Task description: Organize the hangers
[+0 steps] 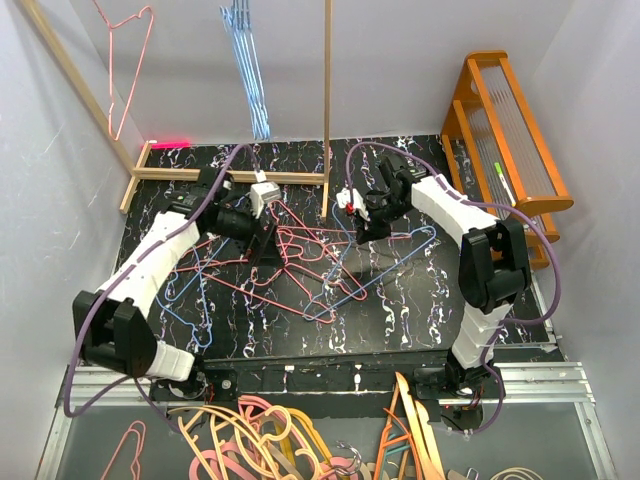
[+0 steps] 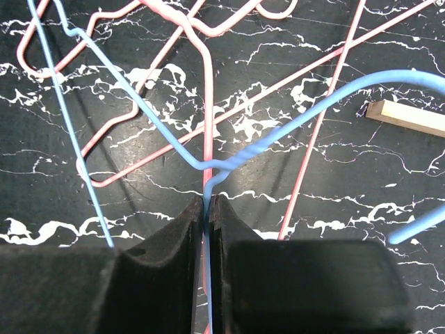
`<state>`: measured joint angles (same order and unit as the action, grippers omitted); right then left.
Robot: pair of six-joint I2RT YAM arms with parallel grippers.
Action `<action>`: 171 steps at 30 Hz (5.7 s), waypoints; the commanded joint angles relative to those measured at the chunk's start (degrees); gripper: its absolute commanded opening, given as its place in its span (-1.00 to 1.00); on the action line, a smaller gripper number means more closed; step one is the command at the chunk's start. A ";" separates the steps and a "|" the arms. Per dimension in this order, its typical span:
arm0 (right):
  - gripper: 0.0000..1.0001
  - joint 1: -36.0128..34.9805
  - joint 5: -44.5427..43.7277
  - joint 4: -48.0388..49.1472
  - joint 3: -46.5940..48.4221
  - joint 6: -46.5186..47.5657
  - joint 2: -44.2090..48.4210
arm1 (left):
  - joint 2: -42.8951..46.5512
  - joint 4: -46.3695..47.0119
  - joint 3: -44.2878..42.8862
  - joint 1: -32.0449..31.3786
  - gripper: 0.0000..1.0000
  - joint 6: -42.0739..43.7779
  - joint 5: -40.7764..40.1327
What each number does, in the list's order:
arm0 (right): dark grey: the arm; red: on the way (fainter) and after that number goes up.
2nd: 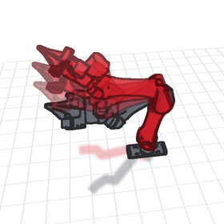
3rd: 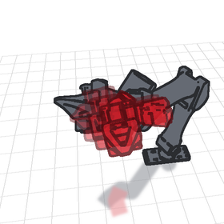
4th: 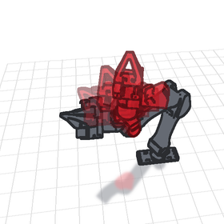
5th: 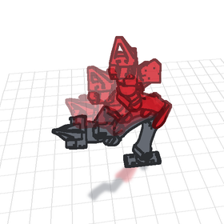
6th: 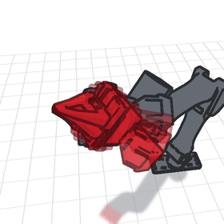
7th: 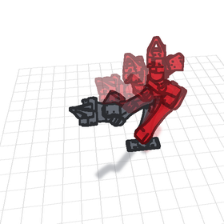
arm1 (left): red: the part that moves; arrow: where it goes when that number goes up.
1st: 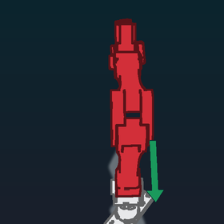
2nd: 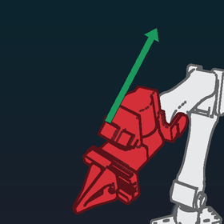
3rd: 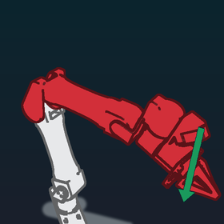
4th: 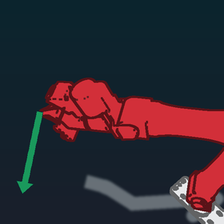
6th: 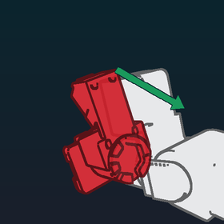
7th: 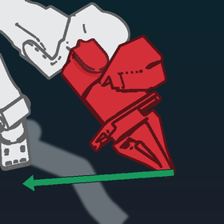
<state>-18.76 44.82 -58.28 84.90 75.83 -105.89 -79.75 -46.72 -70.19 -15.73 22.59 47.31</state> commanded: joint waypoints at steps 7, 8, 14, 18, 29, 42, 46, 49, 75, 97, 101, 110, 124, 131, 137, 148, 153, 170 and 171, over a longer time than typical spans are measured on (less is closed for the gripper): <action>-0.84 1.22 6.54 2.09 1.84 -7.72 2.88 | -8.34 1.01 -3.65 -6.04 0.94 2.19 10.74; -0.84 1.50 6.85 2.68 1.84 -8.50 3.03 | -7.98 0.37 -1.85 -6.27 0.94 4.51 10.97; -0.84 2.17 7.49 5.81 1.24 -11.75 3.36 | -0.35 2.85 9.61 -6.21 0.94 13.66 10.86; -0.84 2.74 8.37 7.32 2.64 -13.42 2.36 | 3.52 10.94 17.63 -5.55 0.94 11.49 9.43; -0.85 2.90 9.94 5.79 4.84 -13.07 0.68 | 4.82 49.89 30.28 -5.63 0.94 -1.47 1.92; -0.84 3.13 9.92 4.23 2.44 -11.72 1.98 | -6.62 53.92 27.08 -5.98 0.94 6.90 11.49; -0.85 3.35 10.23 4.27 2.28 -11.76 2.24 | -10.40 47.07 24.53 -5.98 0.94 15.23 12.07; -0.85 3.41 10.42 4.32 2.28 -11.96 2.39 | -11.95 47.20 24.64 -5.98 0.94 17.52 11.01; 0.28 4.79 10.90 8.06 2.91 -17.51 4.70 | -11.06 17.41 6.77 -6.86 -1.00 11.36 -4.00; 0.97 7.88 -4.85 36.08 7.41 -47.42 12.00 | 19.10 -20.04 -6.86 -6.73 -1.00 -2.96 -30.76; 0.97 7.88 -5.63 43.57 9.84 -52.88 10.54 | 21.64 -24.96 -7.51 -5.39 -1.00 -4.12 -40.86; 0.97 7.96 -7.25 52.44 12.89 -59.15 9.10 | 22.95 -23.97 -19.51 4.21 -1.00 -3.54 -53.19; 0.97 7.96 -5.83 54.24 9.12 -60.99 11.20 | 16.90 -5.07 -35.87 12.03 -1.00 3.51 -56.62; 0.97 7.99 -5.79 55.68 8.26 -64.83 12.22 | 16.73 14.72 -30.48 12.03 -1.00 14.87 -57.77; 0.97 7.99 -4.36 57.95 6.61 -66.06 12.97 | 13.57 30.39 -26.89 11.97 -1.00 19.95 -59.93; 0.97 7.98 -3.91 60.17 4.05 -67.86 14.56 | 7.05 32.61 -29.82 12.03 -1.00 20.12 -57.15; 0.97 8.00 -3.22 60.68 3.31 -68.26 14.99 | 4.23 30.27 -32.54 11.97 -1.00 19.34 -56.58; 0.97 7.97 -1.93 56.19 -0.12 -63.25 16.77 | 4.25 17.63 -29.83 2.88 -0.45 17.79 -54.06; 0.97 7.93 -1.37 53.52 0.26 -60.89 16.19 | 4.29 17.67 -29.72 2.87 -0.39 17.53 -55.35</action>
<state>-10.76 41.30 -1.72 84.84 9.39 -91.74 -76.84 -27.83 -100.64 -12.58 41.36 -5.96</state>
